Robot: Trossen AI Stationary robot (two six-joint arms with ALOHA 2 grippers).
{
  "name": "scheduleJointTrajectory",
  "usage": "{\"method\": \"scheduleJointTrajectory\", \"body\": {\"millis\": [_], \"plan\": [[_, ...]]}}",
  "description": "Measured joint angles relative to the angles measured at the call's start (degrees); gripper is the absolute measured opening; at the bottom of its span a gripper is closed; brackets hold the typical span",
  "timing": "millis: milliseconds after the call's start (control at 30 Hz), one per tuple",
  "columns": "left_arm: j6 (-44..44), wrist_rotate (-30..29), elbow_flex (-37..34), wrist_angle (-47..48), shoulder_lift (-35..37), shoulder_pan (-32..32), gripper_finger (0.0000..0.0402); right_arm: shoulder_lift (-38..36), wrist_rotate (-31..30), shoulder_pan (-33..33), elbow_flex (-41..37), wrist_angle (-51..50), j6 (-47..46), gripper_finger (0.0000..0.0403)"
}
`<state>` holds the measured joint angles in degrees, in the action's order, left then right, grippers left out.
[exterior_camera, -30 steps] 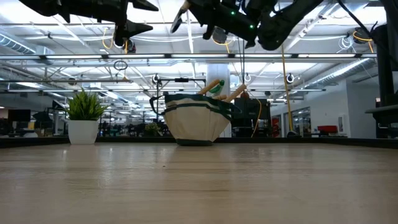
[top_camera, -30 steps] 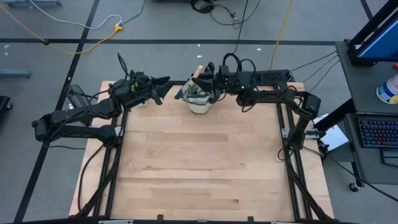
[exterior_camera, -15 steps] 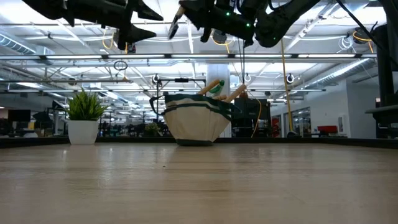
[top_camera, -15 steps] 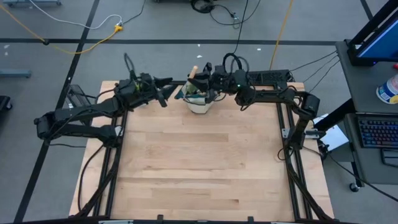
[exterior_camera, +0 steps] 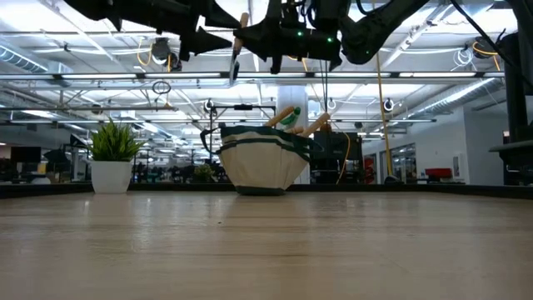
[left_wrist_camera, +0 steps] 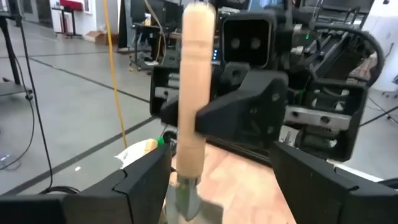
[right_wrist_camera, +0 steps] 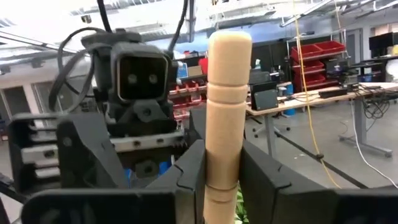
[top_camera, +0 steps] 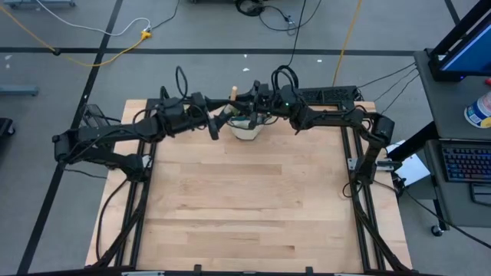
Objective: Pick & Place Garden tools in Gardening bag
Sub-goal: Put the brown trowel into the green gardening bag
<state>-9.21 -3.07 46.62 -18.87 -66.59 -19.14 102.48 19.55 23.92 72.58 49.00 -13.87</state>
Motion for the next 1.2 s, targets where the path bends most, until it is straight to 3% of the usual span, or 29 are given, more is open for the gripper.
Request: {"method": "scheduleJointTrajectory", "body": {"millis": [400,867,1000,1200], "plan": [[1.4,-1.4,1.9,3.6,-2.3,-0.4,0.028,0.0,0.0,-1.2,0.0,0.5,-4.1,0.0062],[0.1,3.1,4.3,3.6,-5.5,-0.3,0.0276,-0.2,-0.3,-4.1,-0.1,-0.1,-6.5,0.0062],[0.1,3.4,5.6,6.9,-5.5,-0.3,0.0239,-0.2,-0.5,-4.1,0.0,-0.5,-6.5,0.0062],[-1.0,3.5,6.2,8.4,-5.5,0.2,0.0151,-0.1,-0.8,-4.2,0.0,-1.6,-6.5,0.0062]]}}
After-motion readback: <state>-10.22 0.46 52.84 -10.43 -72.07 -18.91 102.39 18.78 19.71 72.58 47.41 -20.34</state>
